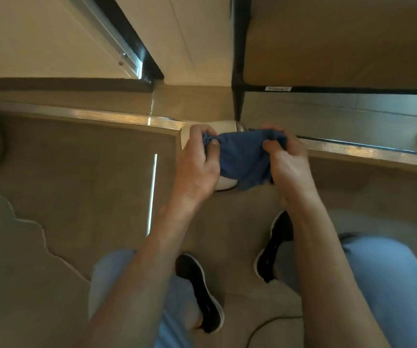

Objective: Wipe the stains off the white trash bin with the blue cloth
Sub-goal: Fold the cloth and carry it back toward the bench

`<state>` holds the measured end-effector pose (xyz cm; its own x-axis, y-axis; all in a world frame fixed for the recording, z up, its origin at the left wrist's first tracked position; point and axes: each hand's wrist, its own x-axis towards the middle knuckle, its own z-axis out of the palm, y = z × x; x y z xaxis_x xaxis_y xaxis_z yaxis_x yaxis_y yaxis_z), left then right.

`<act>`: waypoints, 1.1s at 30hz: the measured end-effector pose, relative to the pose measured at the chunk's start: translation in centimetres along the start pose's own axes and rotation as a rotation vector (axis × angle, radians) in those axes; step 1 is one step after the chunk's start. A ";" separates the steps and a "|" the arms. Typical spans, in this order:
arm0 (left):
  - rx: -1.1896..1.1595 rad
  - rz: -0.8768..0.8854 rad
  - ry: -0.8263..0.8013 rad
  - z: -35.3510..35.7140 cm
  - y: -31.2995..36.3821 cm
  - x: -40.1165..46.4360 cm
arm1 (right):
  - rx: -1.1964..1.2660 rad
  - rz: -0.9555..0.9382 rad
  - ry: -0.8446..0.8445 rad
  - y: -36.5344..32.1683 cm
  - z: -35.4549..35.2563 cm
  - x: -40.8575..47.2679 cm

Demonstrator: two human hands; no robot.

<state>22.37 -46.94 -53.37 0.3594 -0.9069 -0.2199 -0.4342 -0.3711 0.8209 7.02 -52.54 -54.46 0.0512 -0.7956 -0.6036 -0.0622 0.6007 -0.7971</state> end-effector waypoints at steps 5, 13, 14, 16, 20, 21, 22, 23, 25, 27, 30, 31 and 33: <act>-0.024 -0.059 -0.052 -1.4 6.2 -2.6 | -0.115 -0.018 -0.064 -5.4 -3.2 -4.4; -0.062 -0.130 -0.114 -8.2 18.3 -7.8 | -0.096 0.043 -0.275 -18.2 -8.0 -14.7; -0.046 -0.122 -0.116 -9.2 20.1 -8.5 | -0.103 0.045 -0.280 -19.9 -8.5 -16.0; -0.030 -0.110 -0.112 -11.1 23.8 -9.6 | -0.116 0.040 -0.293 -23.4 -9.3 -18.5; -0.031 -0.027 -0.061 -14.8 31.5 -11.1 | -0.173 -0.030 -0.337 -30.6 -10.8 -22.8; -0.030 -0.006 -0.049 -15.6 33.2 -11.4 | -0.192 -0.061 -0.359 -32.3 -11.3 -23.8; -0.028 0.013 -0.040 -16.4 35.0 -11.7 | -0.206 -0.090 -0.379 -33.9 -11.8 -24.6; -0.026 0.031 -0.035 -17.2 36.7 -12.0 | -0.216 -0.117 -0.399 -35.6 -12.3 -25.4; -0.026 0.075 -0.029 -18.5 39.9 -12.8 | -0.276 -0.204 -0.419 -38.7 -13.2 -27.0; -0.024 0.134 -0.002 -19.4 42.8 -13.5 | -0.375 -0.322 -0.410 -41.4 -14.1 -28.5; -0.027 0.234 0.050 -20.3 46.2 -14.1 | -0.459 -0.427 -0.387 -44.2 -15.6 -30.2; -0.035 0.255 0.055 -20.4 47.2 -14.3 | -0.493 -0.447 -0.371 -44.9 -16.1 -30.6; -0.049 0.288 0.053 -20.4 48.7 -14.6 | -0.561 -0.475 -0.327 -45.9 -17.2 -31.3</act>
<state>12.86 -47.71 0.56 0.2704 -0.9613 0.0523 -0.4848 -0.0890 0.8701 -8.85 -56.57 1.36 0.4820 -0.8408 -0.2466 -0.4475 0.0057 -0.8943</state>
